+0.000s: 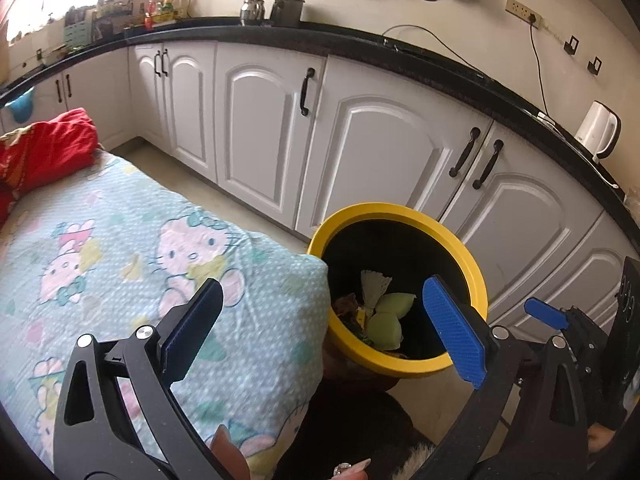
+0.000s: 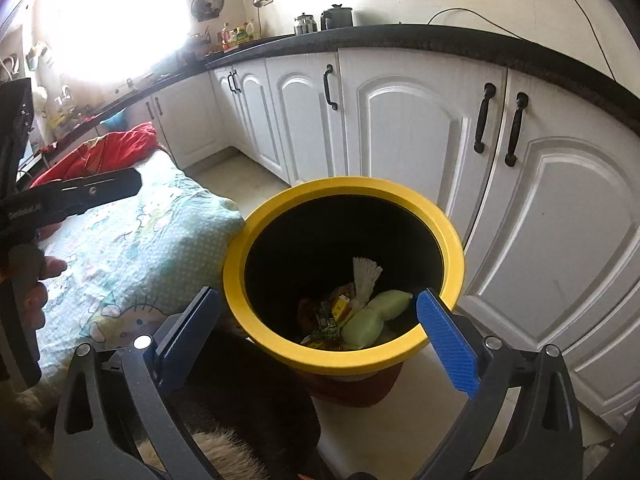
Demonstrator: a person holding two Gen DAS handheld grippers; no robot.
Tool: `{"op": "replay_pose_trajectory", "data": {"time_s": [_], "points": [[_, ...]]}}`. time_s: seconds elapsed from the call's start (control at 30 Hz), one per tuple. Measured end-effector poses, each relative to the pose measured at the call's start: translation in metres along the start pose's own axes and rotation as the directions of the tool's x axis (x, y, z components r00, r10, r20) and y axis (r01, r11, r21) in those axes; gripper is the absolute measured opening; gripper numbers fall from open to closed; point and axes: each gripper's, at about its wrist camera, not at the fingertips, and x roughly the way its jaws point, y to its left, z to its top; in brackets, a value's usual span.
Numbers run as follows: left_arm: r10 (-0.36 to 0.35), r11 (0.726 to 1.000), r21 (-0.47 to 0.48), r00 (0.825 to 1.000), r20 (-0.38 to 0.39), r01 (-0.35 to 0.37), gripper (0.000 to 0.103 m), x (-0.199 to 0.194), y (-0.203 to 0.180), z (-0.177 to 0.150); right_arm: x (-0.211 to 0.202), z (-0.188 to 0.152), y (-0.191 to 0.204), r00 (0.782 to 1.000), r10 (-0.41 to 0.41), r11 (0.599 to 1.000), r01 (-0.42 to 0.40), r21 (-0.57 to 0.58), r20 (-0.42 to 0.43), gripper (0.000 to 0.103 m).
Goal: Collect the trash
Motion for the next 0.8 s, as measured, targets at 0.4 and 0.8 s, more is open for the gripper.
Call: {"op": "replay_pose_trajectory", "data": {"time_s": [0.4, 0.8], "points": [[0.071, 0.997, 0.014, 0.995, 0.064, -0.072, 0.092, -0.043, 0.008, -0.032, -0.026, -0.006, 0.025, 0.994, -0.056, 0.998, 0.058, -0.021, 0.089, 0.097], [0.130, 0.991, 0.002, 0.976, 0.172, -0.132, 0.092, -0.076, 0.016, -0.061, -0.060, -0.021, 0.049, 0.957, -0.084, 0.994, 0.099, -0.039, 0.277, 0.097]]}}
